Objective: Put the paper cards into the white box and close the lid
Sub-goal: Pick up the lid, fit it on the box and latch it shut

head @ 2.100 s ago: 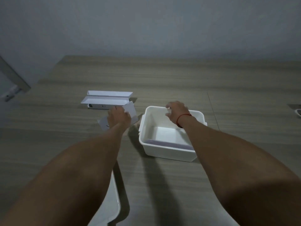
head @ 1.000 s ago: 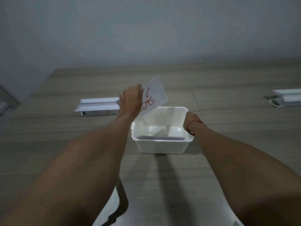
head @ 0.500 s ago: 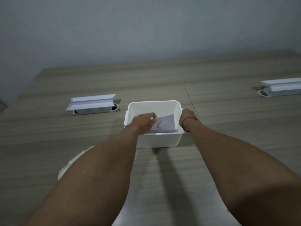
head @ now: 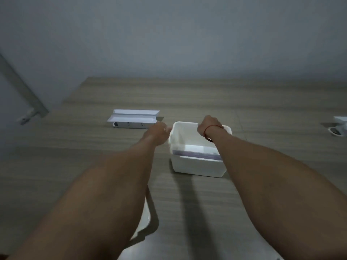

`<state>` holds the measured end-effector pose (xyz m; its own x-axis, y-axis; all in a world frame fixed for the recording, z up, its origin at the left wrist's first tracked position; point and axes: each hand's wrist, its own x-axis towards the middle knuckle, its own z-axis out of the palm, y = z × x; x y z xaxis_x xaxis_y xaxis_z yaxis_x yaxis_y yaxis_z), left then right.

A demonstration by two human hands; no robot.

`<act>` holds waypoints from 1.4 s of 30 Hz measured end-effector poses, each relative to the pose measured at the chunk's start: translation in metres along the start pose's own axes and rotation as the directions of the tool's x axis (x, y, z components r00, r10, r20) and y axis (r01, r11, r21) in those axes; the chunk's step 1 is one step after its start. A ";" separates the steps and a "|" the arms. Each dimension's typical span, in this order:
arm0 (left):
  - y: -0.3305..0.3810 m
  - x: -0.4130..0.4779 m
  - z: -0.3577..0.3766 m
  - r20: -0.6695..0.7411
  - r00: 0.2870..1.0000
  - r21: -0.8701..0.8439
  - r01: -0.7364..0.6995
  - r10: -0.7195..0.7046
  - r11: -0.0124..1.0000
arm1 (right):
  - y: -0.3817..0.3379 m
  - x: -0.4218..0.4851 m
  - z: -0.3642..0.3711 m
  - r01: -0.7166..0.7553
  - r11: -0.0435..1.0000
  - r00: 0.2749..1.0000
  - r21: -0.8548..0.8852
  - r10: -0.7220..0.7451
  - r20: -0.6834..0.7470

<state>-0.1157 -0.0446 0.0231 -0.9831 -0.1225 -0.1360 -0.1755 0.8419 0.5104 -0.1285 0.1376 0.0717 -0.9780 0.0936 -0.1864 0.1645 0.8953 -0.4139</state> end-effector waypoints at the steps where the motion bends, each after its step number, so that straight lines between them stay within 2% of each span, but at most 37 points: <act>1: -0.013 -0.004 -0.008 -0.028 0.999 -0.005 0.036 -0.036 0.999 | -0.014 -0.002 0.004 0.036 0.999 0.999 0.011 -0.037 0.012; 5: -0.071 -0.032 -0.039 -0.122 0.953 -0.092 0.269 -0.279 0.959 | -0.068 -0.020 0.032 0.174 0.984 0.981 0.027 -0.176 0.077; 8: -0.113 -0.058 -0.056 -0.148 0.901 -0.113 0.394 -0.407 0.912 | -0.099 -0.036 0.059 0.267 0.963 0.954 0.037 -0.270 0.134; 12: -0.162 -0.095 -0.055 -0.137 0.819 -0.147 0.540 -0.558 0.829 | -0.120 -0.053 0.106 0.307 0.951 0.923 0.011 -0.301 0.239; 16: -0.201 -0.128 -0.024 -0.085 0.729 -0.184 0.659 -0.679 0.730 | -0.117 -0.073 0.158 0.325 0.946 0.890 -0.009 -0.302 0.342; 18: -0.214 -0.139 -0.002 -0.042 0.695 -0.178 0.702 -0.718 0.690 | -0.108 -0.082 0.187 0.299 0.954 0.881 -0.001 -0.275 0.385; 21: -0.227 -0.153 0.033 0.070 0.595 -0.222 0.792 -0.801 0.569 | -0.092 -0.102 0.225 0.219 0.976 0.864 0.017 -0.202 0.460; 24: -0.233 -0.161 0.049 0.193 0.517 -0.403 0.817 -0.834 0.413 | -0.086 -0.113 0.243 0.068 0.991 0.893 0.114 -0.111 0.436; 25: -0.235 -0.162 0.050 0.256 0.507 -0.473 0.808 -0.823 0.351 | -0.087 -0.114 0.243 0.011 0.988 0.912 0.152 -0.072 0.403; 27: -0.236 -0.165 0.045 0.359 0.540 -0.571 0.772 -0.761 0.278 | -0.092 -0.114 0.235 -0.063 0.974 0.938 0.218 -0.017 0.346; 30: -0.226 -0.162 0.014 0.343 0.635 -0.650 0.692 -0.692 0.313 | -0.118 -0.109 0.203 -0.106 0.925 0.946 0.365 -0.020 0.325; 31: -0.221 -0.158 0.001 0.277 0.686 -0.688 0.630 -0.673 0.359 | -0.131 -0.107 0.189 -0.120 0.897 0.949 0.426 -0.022 0.314; 33: -0.200 -0.150 -0.042 0.019 0.813 -0.710 0.421 -0.583 0.565 | -0.160 -0.104 0.148 -0.126 0.829 0.960 0.544 -0.037 0.278; 35: -0.179 -0.143 -0.086 -0.269 0.857 -0.578 0.222 -0.440 0.785 | -0.187 -0.100 0.109 -0.128 0.727 0.971 0.675 -0.048 0.235; 37: -0.158 -0.138 -0.126 -0.476 0.833 -0.342 0.119 -0.281 0.932 | -0.208 -0.100 0.072 -0.156 0.578 0.974 0.801 -0.043 0.221; 40: -0.132 -0.131 -0.162 -0.544 0.833 -0.020 0.111 -0.104 0.994 | -0.224 -0.099 0.033 -0.200 0.322 0.965 0.925 -0.097 0.242; 42: -0.115 -0.130 -0.173 -0.543 0.839 0.159 0.127 -0.020 0.979 | -0.226 -0.103 0.014 -0.207 0.220 0.957 0.953 -0.156 0.243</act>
<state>0.0236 -0.2158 0.1288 -0.8497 -0.4055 0.3370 -0.2880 0.8924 0.3475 -0.0627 -0.0805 0.1716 -0.9307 -0.1556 -0.3309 0.3604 -0.2376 -0.9020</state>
